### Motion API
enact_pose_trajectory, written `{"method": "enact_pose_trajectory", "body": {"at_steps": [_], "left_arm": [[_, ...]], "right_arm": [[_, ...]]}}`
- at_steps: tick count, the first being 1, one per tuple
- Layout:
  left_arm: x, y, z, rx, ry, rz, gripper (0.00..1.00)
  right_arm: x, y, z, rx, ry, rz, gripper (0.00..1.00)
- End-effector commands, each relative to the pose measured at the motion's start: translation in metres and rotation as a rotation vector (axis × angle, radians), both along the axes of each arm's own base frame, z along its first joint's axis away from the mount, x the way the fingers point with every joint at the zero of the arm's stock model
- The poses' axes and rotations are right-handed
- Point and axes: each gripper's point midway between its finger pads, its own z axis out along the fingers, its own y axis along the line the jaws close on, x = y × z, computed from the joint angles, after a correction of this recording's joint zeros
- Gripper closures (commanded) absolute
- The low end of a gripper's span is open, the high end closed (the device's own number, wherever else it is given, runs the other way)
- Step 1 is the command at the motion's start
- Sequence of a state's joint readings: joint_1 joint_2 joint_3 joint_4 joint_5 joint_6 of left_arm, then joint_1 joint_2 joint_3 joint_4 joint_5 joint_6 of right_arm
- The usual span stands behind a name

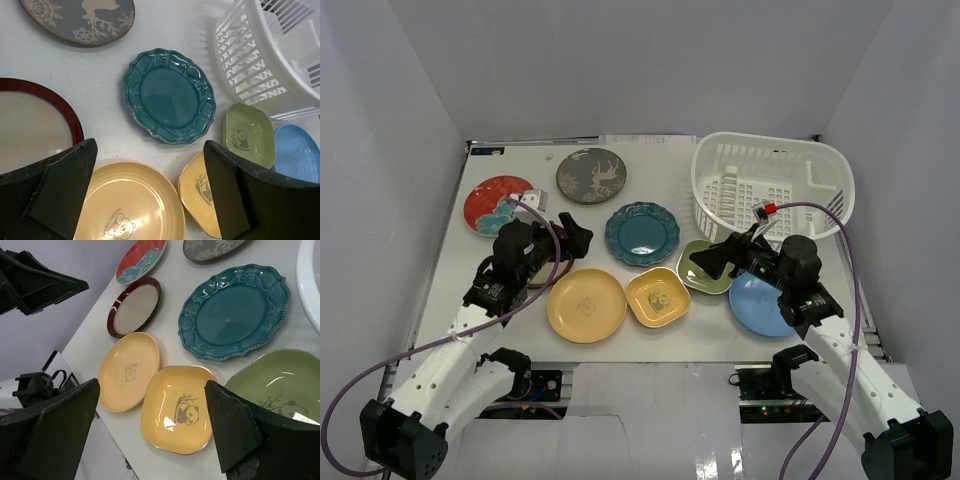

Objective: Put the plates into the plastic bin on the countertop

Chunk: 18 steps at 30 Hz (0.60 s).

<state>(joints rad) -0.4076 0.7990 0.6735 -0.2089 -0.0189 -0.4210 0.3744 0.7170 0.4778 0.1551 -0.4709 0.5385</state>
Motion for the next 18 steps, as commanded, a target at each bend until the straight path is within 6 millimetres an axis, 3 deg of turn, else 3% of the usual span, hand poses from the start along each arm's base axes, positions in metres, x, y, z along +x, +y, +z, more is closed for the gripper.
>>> {"method": "enact_pose_trajectory", "body": {"at_steps": [1,6,9,10,12,13,14,15,17,18], "left_arm": [[0.009,-0.003,0.013,-0.043,0.002,0.023,0.02],[0.023,-0.003,0.026,-0.083,0.021,0.083,0.02],[0.036,0.005,0.024,-0.098,0.068,0.182,0.02],[0.042,0.013,0.011,-0.093,0.125,0.253,0.02],[0.055,0.035,0.004,-0.111,0.17,0.334,0.02],[0.062,0.035,-0.001,-0.175,0.217,0.307,0.05],[0.074,0.077,-0.002,-0.229,0.221,0.407,0.07],[0.077,0.093,-0.002,-0.276,0.221,0.427,0.08],[0.08,0.148,-0.011,-0.382,0.209,0.562,0.1],[0.079,0.156,-0.016,-0.414,0.21,0.582,0.11]], "right_arm": [[0.006,0.002,0.009,0.003,-0.075,-0.002,0.08],[0.005,0.006,0.015,0.009,-0.095,0.021,0.09],[0.0,0.011,0.015,0.01,-0.091,0.059,0.09],[-0.001,0.013,0.014,0.007,-0.086,0.069,0.09],[-0.006,0.018,0.013,0.003,-0.08,0.098,0.09],[-0.008,0.02,0.01,-0.005,-0.072,0.108,0.09],[-0.009,0.021,0.01,-0.013,-0.078,0.116,0.09],[-0.013,0.024,0.009,-0.015,-0.078,0.13,0.09],[-0.018,0.028,0.008,-0.021,-0.082,0.146,0.09],[-0.019,0.029,0.007,-0.023,-0.082,0.15,0.09]]}}
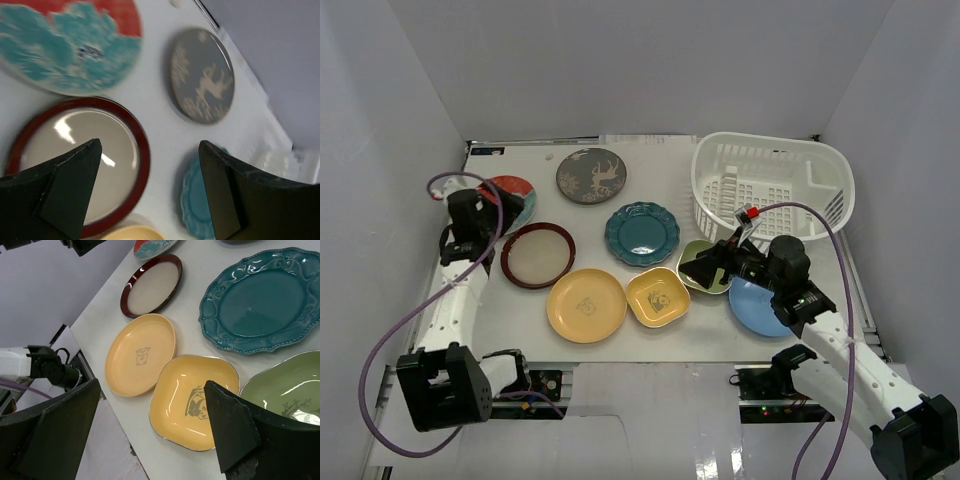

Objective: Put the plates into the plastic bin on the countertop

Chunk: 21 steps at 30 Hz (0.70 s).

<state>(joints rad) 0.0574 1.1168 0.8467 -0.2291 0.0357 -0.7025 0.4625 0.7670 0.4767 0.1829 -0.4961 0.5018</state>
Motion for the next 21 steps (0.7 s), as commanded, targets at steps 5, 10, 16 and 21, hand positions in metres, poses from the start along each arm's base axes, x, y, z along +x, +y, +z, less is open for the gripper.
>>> {"method": "enact_pose_trajectory", "body": {"at_steps": [5,10,16,21], "left_arm": [[-0.009,0.067,-0.037,-0.257,-0.074,0.235,0.15],[-0.006,0.108,-0.071,-0.33,-0.084,0.298,0.16],[0.005,0.151,-0.115,-0.387,-0.052,0.336,0.19],[0.025,0.163,-0.13,-0.38,-0.051,0.309,0.22]], "right_arm": [[-0.009,0.011,0.009,-0.009,-0.073,0.065,0.1],[-0.017,0.012,-0.003,-0.038,-0.058,0.103,0.1],[-0.026,0.015,-0.012,-0.023,-0.04,0.133,0.11],[-0.025,0.016,-0.02,-0.023,-0.031,0.133,0.12]]}}
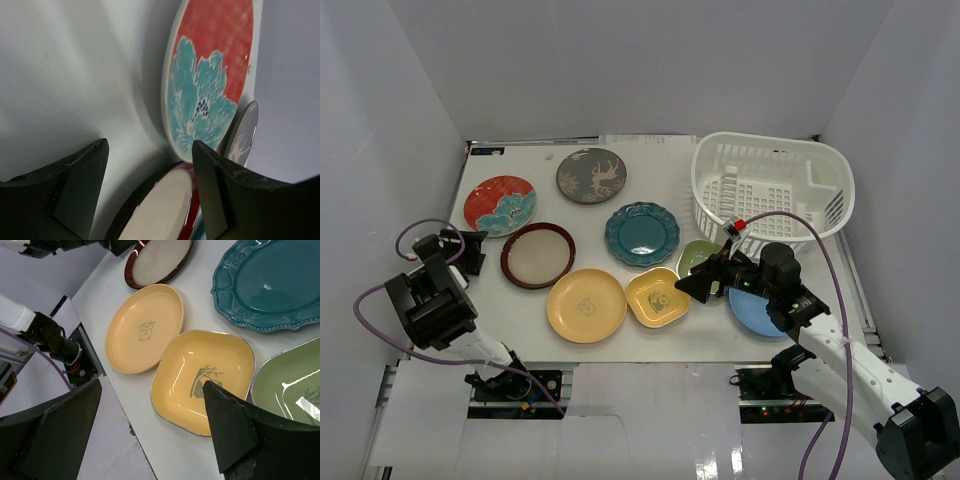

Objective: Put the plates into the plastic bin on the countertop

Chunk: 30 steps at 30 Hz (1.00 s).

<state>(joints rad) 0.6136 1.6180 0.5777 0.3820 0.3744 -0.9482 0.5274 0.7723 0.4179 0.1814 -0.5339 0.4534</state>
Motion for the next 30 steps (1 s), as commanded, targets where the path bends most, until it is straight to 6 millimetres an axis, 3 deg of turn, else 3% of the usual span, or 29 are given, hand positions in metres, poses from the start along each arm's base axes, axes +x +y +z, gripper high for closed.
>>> {"method": "enact_pose_trajectory", "body": {"at_steps": [1,3,4,6,12,16,17,19,20,24,27,30], "left_arm": [[0.029,0.012,0.017,0.052,-0.101,-0.044,0.23],[0.038,0.017,0.013,0.059,-0.11,-0.056,0.23],[0.04,0.017,-0.003,0.039,-0.08,-0.069,0.24],[0.047,0.019,-0.009,0.032,-0.077,-0.084,0.27],[0.064,0.021,-0.034,-0.011,-0.076,-0.115,0.43],[0.066,0.021,-0.045,-0.03,-0.077,-0.122,0.63],[0.067,0.019,-0.047,-0.038,-0.079,-0.125,0.76],[0.067,0.018,-0.046,-0.046,-0.084,-0.127,0.88],[0.069,0.019,-0.044,-0.044,-0.091,-0.128,0.99],[0.072,0.018,-0.027,-0.045,-0.128,-0.14,1.0],[0.077,0.011,0.009,-0.081,-0.244,-0.14,1.0],[0.084,0.0,0.07,-0.143,-0.421,-0.138,1.0]], "right_arm": [[0.0,0.005,0.008,0.026,-0.047,0.022,0.12],[0.001,0.006,0.004,0.019,-0.031,0.025,0.12],[0.001,0.007,0.003,0.018,-0.028,0.026,0.12],[0.004,0.009,0.0,0.015,-0.02,0.017,0.12],[0.013,0.011,-0.001,0.041,-0.016,-0.036,0.12],[0.016,0.017,0.002,0.045,-0.013,-0.031,0.13],[0.018,0.019,0.002,0.041,-0.01,-0.037,0.13],[0.019,0.022,0.006,0.043,-0.016,-0.035,0.13],[0.021,0.023,0.006,0.042,-0.012,-0.037,0.13],[0.022,0.027,0.013,0.043,-0.012,-0.037,0.13],[0.026,0.027,0.021,0.036,-0.02,-0.054,0.13],[0.033,0.028,0.033,0.027,-0.034,-0.07,0.09]]}}
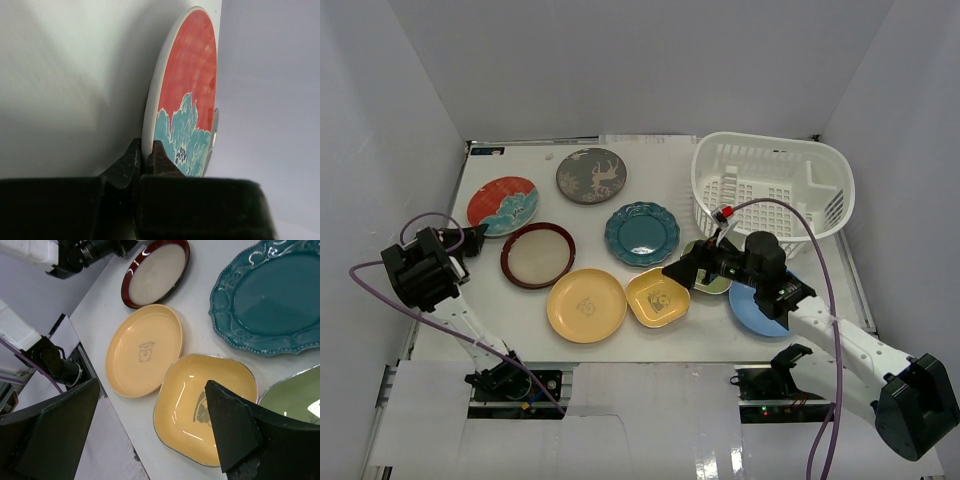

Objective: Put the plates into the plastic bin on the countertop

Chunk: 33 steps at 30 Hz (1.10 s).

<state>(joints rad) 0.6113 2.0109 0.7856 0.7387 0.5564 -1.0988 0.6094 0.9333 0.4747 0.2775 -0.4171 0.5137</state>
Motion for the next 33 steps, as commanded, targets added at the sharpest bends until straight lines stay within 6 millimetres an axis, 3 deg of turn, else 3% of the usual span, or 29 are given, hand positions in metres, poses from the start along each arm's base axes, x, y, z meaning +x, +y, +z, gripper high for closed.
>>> {"method": "enact_pose_trajectory", "body": {"at_steps": [1,2,4,5,8,9,10,11,12,13,14,17,18,21,26,33], "left_arm": [[0.011,-0.021,0.093,-0.054,-0.262,-0.05,1.0],[0.012,-0.029,0.122,-0.075,-0.33,-0.072,1.0],[0.012,-0.052,0.147,-0.091,-0.383,-0.119,1.0],[0.009,-0.064,0.172,-0.081,-0.432,-0.146,1.0],[-0.001,-0.111,0.199,-0.028,-0.44,-0.233,1.0],[-0.005,-0.121,0.203,0.001,-0.434,-0.25,1.0],[-0.01,-0.13,0.189,-0.006,-0.352,-0.257,1.0],[-0.013,-0.144,0.187,0.068,-0.336,-0.277,1.0],[-0.023,-0.155,0.205,0.118,-0.369,-0.292,1.0],[-0.032,-0.166,0.194,0.123,-0.324,-0.307,1.0],[-0.042,-0.183,0.205,0.157,-0.353,-0.351,1.0],[-0.063,-0.216,0.199,0.138,-0.337,-0.447,1.0],[-0.071,-0.226,0.207,0.156,-0.363,-0.488,1.0],[-0.089,-0.256,0.213,0.168,-0.381,-0.587,1.0],[-0.107,-0.297,0.227,0.175,-0.429,-0.739,1.0],[-0.12,-0.318,0.237,0.163,-0.478,-0.838,1.0]], "right_arm": [[0.015,0.005,0.037,0.025,-0.083,-0.028,0.07],[0.018,0.007,0.045,0.029,-0.089,-0.028,0.04],[0.022,0.01,0.048,0.028,-0.086,-0.028,0.02],[0.025,0.011,0.057,0.036,-0.096,-0.033,0.02],[0.034,0.015,0.073,0.047,-0.107,-0.051,0.04],[0.037,0.016,0.077,0.048,-0.11,-0.057,0.05],[0.043,0.017,0.078,0.043,-0.108,-0.069,0.06],[0.047,0.018,0.082,0.043,-0.112,-0.078,0.06],[0.051,0.021,0.094,0.052,-0.126,-0.084,0.07],[0.059,0.023,0.091,0.04,-0.118,-0.095,0.07],[0.065,0.026,0.104,0.048,-0.136,-0.104,0.07],[0.084,0.032,0.103,0.011,-0.127,-0.135,0.08],[0.09,0.034,0.112,0.014,-0.141,-0.14,0.08],[0.108,0.036,0.101,-0.034,-0.133,-0.187,0.09],[0.119,0.035,0.091,-0.054,-0.121,-0.222,0.1],[0.124,0.037,0.075,-0.06,-0.084,-0.242,0.05]]}}
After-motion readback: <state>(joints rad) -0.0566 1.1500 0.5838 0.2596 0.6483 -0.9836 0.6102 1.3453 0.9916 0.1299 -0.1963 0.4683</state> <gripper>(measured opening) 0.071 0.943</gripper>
